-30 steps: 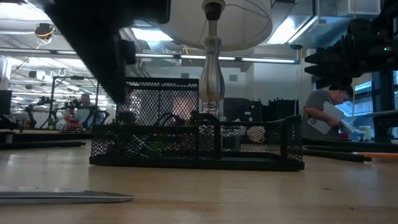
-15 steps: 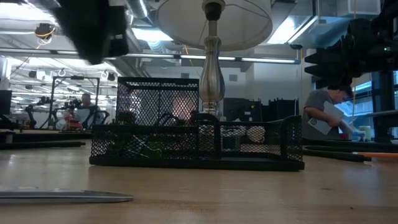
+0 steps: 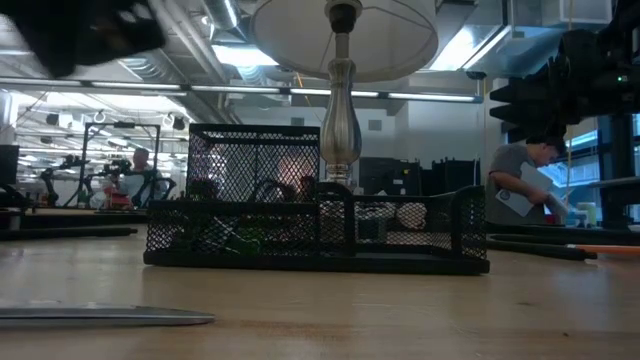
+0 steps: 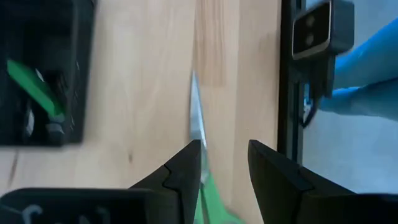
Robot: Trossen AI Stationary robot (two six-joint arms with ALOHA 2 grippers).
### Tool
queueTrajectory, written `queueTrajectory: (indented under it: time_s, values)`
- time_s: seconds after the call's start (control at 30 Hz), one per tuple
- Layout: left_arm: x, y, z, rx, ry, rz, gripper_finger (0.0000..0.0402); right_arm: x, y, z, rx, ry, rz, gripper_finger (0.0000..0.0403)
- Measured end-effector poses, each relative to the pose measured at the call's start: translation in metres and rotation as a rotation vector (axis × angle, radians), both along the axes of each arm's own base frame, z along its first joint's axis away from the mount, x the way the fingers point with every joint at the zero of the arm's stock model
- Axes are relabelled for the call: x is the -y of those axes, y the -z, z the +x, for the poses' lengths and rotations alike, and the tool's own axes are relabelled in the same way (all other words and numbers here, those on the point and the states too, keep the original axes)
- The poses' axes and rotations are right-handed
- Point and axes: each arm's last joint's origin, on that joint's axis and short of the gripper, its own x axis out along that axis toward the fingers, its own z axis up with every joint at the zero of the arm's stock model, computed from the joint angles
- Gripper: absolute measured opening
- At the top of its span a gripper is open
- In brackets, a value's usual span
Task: Pick and place office supplies into organizer
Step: Put the green scissors into the black desk organizer
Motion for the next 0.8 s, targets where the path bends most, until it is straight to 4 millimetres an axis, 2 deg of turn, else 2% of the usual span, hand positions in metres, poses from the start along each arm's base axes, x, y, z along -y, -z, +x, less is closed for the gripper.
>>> queueTrajectory:
  time_s: [0.2, 0.33, 0.47, 0.63, 0.8]
  values:
    - [0.012, 0.000, -0.010, -0.017, -0.047, -0.044, 0.0125, 0.000, 0.000, 0.000, 0.000, 0.001, 0.000, 0.0193]
    - [0.024, -0.005, 0.003, 0.122, -0.030, -0.154, 0.0125, 0.000, 0.000, 0.000, 0.001, 0.001, 0.000, 0.0193]
    - [0.039, 0.007, 0.012, 0.165, 0.049, -0.135, 0.0125, 0.000, 0.000, 0.000, 0.002, 0.000, 0.004, 0.0193]
    - [0.052, 0.030, 0.014, -0.045, 0.120, 0.012, 0.0125, 0.000, 0.000, 0.000, 0.003, 0.000, 0.005, 0.0193]
    - [0.057, 0.037, 0.008, -0.228, 0.050, 0.114, 0.0125, 0.000, 0.000, 0.000, 0.003, 0.000, 0.006, 0.0193]
